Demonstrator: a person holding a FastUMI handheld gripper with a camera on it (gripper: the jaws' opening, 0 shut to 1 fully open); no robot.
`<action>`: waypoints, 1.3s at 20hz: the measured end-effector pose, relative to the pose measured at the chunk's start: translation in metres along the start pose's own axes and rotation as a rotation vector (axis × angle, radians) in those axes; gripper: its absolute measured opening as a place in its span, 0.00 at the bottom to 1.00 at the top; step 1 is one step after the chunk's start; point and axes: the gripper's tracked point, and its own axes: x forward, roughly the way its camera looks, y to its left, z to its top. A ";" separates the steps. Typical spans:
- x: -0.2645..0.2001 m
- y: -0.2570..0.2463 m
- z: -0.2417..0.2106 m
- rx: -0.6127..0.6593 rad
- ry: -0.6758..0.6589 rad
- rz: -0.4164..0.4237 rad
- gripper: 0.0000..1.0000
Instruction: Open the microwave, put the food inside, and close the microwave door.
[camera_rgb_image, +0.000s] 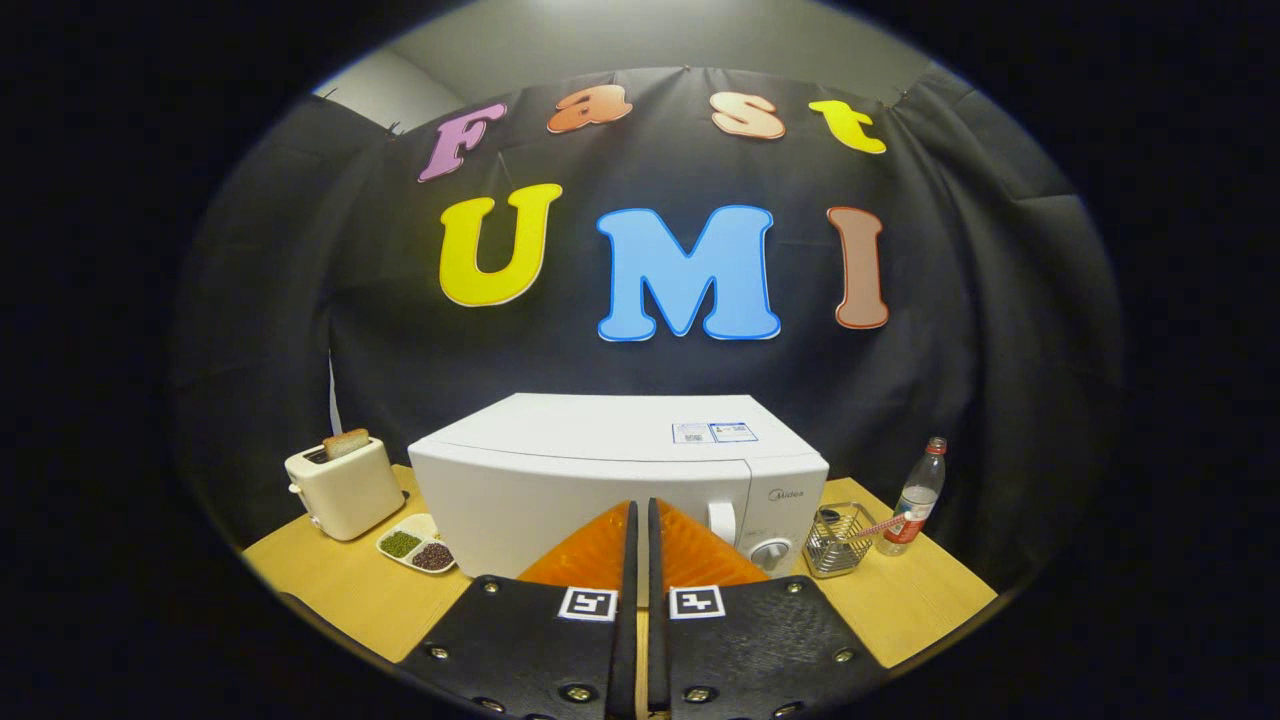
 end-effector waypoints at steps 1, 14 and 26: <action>-0.011 0.000 0.002 -0.002 -0.007 -0.001 0.05; -0.115 -0.001 -0.005 0.035 -0.056 -0.036 0.43; -0.130 0.011 0.026 0.018 -0.148 -0.023 0.98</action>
